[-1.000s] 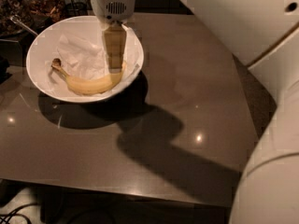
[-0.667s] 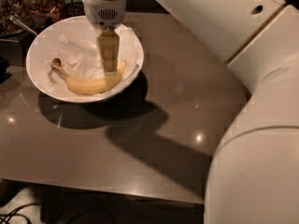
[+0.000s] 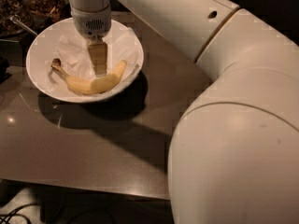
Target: Pick banana from white bowl
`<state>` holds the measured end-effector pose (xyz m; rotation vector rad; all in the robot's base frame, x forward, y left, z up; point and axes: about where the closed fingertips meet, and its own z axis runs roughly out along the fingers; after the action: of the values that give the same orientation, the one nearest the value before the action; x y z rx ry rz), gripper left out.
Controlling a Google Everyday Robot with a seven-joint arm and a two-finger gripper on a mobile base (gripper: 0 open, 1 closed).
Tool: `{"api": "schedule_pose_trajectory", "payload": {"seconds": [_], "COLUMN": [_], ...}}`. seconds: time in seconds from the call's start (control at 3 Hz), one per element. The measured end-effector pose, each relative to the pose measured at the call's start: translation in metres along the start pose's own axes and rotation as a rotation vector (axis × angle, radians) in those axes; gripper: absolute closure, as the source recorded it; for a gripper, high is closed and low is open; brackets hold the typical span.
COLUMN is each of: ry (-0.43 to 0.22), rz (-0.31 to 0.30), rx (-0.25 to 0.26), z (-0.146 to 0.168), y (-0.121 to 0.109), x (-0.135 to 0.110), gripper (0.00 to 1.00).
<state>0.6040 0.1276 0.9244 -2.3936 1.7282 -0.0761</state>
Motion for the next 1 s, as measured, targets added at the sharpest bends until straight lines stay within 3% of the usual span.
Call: {"api": "schedule_pose_trajectory", "payload": {"seconds": [0.33, 1.0], "ry": [0.013, 0.097], "rz": [-0.005, 0.002], "rx": [-0.019, -0.040], "z": [0.014, 0.042], "y": [-0.004, -0.005], "x": [-0.005, -0.002], "gripper": [0.49, 0.37]}}
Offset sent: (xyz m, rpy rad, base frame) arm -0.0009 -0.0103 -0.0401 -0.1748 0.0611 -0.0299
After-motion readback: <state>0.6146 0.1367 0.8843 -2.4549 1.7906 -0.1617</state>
